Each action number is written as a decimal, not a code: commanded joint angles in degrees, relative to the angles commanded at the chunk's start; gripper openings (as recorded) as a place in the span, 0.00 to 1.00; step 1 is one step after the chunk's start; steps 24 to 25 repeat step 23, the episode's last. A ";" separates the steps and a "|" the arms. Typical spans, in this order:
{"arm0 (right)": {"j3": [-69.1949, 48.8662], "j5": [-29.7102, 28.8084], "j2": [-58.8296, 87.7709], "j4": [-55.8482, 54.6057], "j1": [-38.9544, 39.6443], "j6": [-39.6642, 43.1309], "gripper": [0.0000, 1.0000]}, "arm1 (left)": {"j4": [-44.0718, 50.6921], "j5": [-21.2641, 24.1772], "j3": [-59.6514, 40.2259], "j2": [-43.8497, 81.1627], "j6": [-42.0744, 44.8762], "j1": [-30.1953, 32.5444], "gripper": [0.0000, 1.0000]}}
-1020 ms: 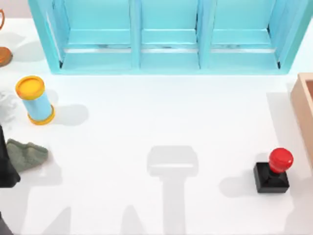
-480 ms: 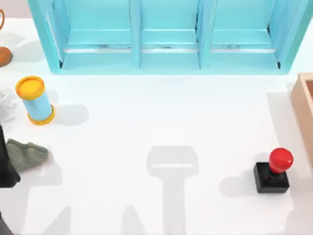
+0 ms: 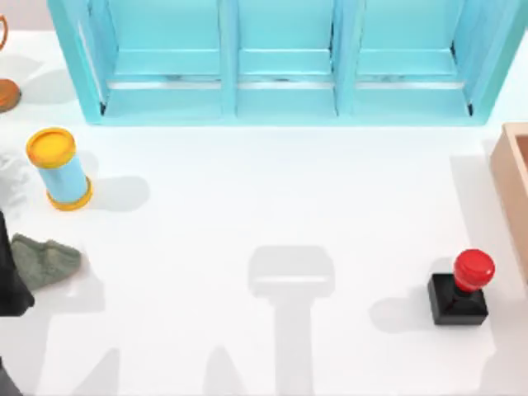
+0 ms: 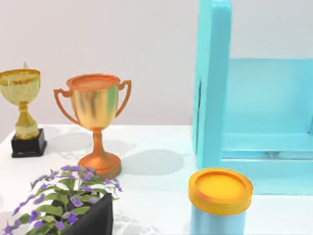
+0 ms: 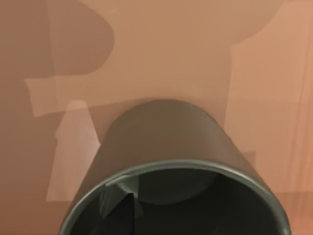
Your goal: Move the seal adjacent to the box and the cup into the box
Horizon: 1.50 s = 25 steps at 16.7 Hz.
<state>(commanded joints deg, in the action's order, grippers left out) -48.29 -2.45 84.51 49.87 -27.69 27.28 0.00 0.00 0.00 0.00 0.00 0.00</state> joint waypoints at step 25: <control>-19.60 0.02 -4.23 23.76 -0.34 0.39 1.00 | 0.00 0.00 0.00 0.00 0.00 0.00 1.00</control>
